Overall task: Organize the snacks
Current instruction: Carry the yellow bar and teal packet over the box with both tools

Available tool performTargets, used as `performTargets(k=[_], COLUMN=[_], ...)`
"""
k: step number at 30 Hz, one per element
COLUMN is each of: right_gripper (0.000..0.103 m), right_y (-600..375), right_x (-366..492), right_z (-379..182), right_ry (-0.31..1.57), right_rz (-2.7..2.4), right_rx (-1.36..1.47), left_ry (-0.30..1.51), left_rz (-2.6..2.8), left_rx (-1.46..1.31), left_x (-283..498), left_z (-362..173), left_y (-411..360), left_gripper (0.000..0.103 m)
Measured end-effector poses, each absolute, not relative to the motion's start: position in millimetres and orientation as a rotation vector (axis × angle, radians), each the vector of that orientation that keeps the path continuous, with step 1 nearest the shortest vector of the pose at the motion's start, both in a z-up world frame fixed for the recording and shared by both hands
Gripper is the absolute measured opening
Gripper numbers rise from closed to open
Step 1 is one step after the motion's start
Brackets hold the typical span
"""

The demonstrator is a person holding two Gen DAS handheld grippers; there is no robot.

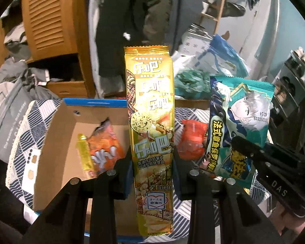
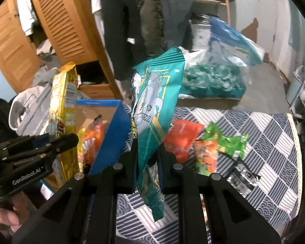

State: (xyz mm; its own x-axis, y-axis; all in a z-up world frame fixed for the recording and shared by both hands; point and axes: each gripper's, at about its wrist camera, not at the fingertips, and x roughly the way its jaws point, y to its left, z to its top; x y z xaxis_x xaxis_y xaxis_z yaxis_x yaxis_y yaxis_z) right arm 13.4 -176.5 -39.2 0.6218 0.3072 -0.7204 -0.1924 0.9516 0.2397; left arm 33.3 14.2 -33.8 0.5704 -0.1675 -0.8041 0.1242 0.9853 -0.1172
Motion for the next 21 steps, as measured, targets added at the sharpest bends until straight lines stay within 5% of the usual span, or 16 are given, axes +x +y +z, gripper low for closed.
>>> performTargets(k=[21], right_gripper=[0.015], right_y=[-54], right_x=[29], right_z=[-41], right_ry=[0.904], right_rz=[0.485], right_rx=[0.071], left_ry=[0.98], left_rz=[0.042], left_rx=[-0.147], left_x=[34], left_z=[-67], left_y=[128], left_gripper=[0.032])
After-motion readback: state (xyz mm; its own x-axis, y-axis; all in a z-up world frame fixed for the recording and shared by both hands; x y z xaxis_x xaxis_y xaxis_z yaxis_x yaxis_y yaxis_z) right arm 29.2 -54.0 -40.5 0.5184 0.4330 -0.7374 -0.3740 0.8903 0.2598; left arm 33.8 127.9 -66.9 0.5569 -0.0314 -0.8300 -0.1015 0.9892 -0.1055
